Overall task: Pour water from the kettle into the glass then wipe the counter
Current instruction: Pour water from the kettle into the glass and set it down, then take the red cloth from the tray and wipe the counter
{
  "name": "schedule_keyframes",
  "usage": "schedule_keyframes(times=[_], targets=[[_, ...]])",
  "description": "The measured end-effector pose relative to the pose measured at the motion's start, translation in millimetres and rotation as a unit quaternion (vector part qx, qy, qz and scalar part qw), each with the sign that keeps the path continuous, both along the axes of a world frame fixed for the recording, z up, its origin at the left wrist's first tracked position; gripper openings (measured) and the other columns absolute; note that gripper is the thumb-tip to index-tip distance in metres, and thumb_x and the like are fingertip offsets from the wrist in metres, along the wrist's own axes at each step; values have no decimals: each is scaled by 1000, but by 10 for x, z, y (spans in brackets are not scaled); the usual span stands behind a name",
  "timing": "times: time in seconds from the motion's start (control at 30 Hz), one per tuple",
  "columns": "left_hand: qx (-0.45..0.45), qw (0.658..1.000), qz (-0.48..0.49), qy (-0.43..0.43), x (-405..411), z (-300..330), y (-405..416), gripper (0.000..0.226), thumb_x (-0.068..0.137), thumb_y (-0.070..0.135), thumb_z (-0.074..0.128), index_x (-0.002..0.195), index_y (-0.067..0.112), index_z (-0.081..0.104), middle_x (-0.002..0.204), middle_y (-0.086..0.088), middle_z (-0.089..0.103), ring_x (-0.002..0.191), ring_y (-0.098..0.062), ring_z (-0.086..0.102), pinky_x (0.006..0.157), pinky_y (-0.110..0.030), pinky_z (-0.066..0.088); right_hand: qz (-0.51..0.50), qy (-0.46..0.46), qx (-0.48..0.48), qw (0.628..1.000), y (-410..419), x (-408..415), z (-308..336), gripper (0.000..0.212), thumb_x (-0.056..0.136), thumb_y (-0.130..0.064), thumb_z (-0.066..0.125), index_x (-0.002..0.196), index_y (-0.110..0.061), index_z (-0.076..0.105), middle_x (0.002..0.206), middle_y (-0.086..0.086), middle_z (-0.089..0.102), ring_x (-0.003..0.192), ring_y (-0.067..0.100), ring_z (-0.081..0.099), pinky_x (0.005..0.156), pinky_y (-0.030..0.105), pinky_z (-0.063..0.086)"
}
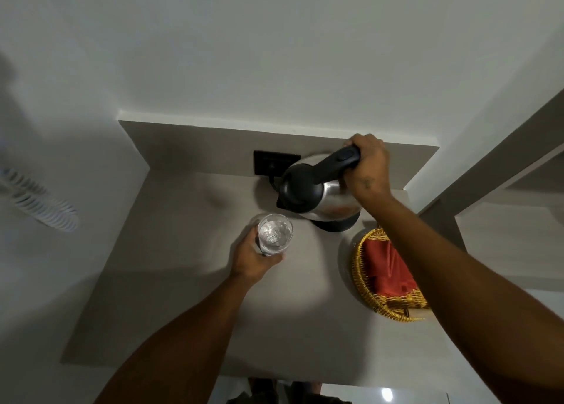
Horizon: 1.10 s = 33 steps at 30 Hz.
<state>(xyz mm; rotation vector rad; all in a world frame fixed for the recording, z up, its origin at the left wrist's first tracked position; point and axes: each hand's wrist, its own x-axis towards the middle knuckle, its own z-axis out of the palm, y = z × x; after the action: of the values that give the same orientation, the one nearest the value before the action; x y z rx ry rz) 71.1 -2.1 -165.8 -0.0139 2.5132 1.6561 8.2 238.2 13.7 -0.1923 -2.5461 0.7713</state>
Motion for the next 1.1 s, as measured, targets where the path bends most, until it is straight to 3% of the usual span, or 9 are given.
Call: schedule_keyframes(times=[0.13,0.2,0.3,0.37,0.47,0.6,0.73,0.9,1.1], targets=[[-11,1000,-14,24,-23,-32,-6,92,51,15,100,133,27,61,120,15,71,111,0,67,91,-6,48,-83,-31,-225,970,315,3,-178,34,85,3,58,73,-28,53,79,-1,57,80,16,55,82,43,52],[-12,999,-20,27,-34,-49,-6,91,50,22,99,131,34,60,119,23,70,112,7,65,90,-8,49,-102,-38,-265,958,443,5,-272,40,84,5,56,71,-33,53,72,-8,56,71,8,57,79,42,54],[-24,999,-25,24,-49,-90,-17,86,50,28,96,127,43,60,116,32,69,108,11,65,81,-3,49,-125,-53,-360,923,574,-47,-446,39,85,7,56,72,-30,56,76,-2,59,84,26,63,80,46,57],[-34,999,-27,1,-58,-133,-29,83,53,22,99,121,50,60,110,36,69,104,8,67,73,-1,49,-137,-49,-408,902,601,-104,-552,38,87,8,51,71,-26,57,73,-1,57,78,24,58,72,39,55],[-53,998,-19,-17,-78,-187,-32,80,54,19,101,117,48,59,101,32,70,96,4,68,71,2,47,-162,-53,-405,898,644,-170,-652,42,85,12,52,72,-27,57,72,-5,57,70,12,54,65,22,51],[-70,997,-14,-14,-75,-209,-42,75,52,27,97,112,52,60,100,41,69,95,24,62,81,-5,50,-189,-50,-417,888,747,-165,-772,42,84,11,59,77,-31,58,78,-8,61,73,4,58,63,13,44],[-80,997,4,-13,-58,-221,-14,79,55,19,101,124,34,64,106,22,70,102,-1,67,92,-28,54,-195,-54,-432,879,830,-183,-809,41,85,9,60,80,-31,58,83,-7,63,80,10,61,75,21,49],[-90,996,5,-28,-63,-185,5,78,56,19,100,115,48,58,100,27,68,97,-5,67,77,1,44,-215,-59,-423,878,858,-131,-849,29,86,6,60,95,-22,59,93,1,63,97,24,63,90,32,51],[-125,991,-39,0,-44,-95,-16,77,59,22,99,120,43,57,108,20,67,105,-9,66,87,0,44,-244,-107,-278,923,844,415,-982,51,84,-10,71,128,-18,46,135,12,46,125,28,45,105,45,42]])
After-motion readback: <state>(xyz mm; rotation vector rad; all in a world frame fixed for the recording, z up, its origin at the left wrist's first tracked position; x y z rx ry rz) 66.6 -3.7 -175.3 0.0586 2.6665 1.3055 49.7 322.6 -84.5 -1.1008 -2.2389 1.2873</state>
